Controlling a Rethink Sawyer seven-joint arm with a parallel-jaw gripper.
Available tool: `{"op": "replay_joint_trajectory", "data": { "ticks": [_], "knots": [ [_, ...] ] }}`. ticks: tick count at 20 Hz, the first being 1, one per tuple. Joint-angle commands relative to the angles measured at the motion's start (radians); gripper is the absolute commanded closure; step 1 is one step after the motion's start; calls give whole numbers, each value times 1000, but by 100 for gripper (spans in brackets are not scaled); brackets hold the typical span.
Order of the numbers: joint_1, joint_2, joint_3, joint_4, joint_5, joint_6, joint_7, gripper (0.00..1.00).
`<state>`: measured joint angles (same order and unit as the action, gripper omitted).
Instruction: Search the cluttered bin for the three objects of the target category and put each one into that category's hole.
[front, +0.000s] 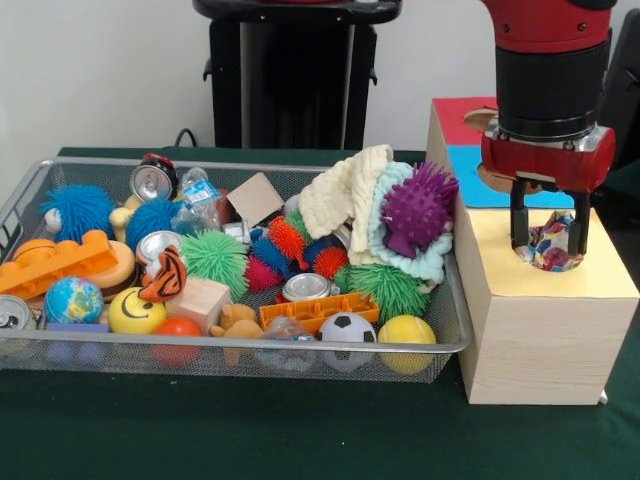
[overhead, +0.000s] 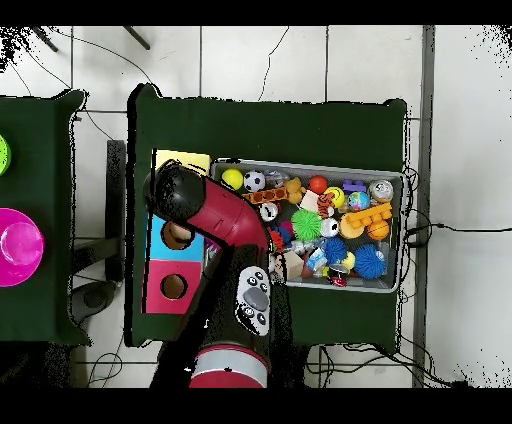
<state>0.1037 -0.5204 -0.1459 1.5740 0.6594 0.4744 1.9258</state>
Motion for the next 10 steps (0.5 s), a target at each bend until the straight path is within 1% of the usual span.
{"op": "replay_joint_trajectory", "data": {
  "ticks": [1, 7, 10],
  "knots": [
    [-95, -2, 17, 180, -51, 76, 121, 0],
    [-80, -69, -15, 188, -71, 111, 135, 0],
    [-85, -90, -13, 201, -72, 110, 125, 0]
  ]
}}
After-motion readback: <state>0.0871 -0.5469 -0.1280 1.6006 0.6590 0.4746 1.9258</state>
